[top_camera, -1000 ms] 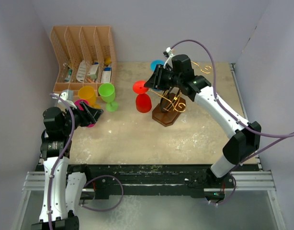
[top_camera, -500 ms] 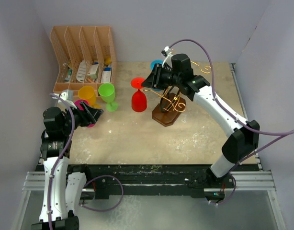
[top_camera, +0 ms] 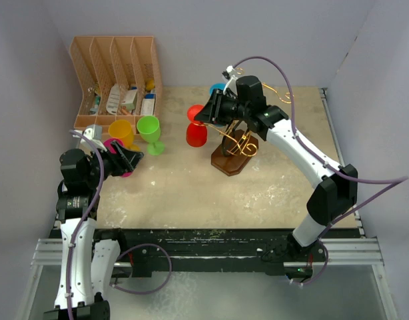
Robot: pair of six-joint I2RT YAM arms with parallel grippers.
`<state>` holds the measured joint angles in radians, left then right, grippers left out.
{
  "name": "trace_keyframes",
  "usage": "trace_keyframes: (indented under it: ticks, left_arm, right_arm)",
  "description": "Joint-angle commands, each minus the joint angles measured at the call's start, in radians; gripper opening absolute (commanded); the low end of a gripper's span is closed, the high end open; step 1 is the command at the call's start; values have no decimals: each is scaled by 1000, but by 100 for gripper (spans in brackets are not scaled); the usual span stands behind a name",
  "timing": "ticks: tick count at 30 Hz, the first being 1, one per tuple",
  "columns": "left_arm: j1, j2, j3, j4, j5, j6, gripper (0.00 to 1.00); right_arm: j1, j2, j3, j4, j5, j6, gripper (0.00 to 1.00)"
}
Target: Take the wine glass off the wine glass rack
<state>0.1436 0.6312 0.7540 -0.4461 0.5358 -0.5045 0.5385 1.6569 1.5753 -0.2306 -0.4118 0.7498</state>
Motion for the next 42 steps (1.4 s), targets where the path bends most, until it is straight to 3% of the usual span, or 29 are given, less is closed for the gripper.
trace_keyframes:
  ticks: [1, 13, 21, 26, 42]
  left_arm:
    - [2, 2, -1, 29, 1, 11, 68]
    - [3, 4, -4, 33, 3, 5, 68]
    - [4, 108, 13, 179, 70, -94, 66]
    - [4, 143, 37, 152, 34, -20, 66]
    - [4, 181, 30, 172, 41, -19, 66]
  right_arm:
    - [5, -33, -8, 30, -8, 5, 36]
    - [2, -156, -24, -52, 167, -36, 36]
    - [-23, -90, -22, -63, 132, -17, 36]
    - [-35, -60, -5, -64, 115, 5, 38]
    - [-46, -42, 34, -58, 67, 10, 40]
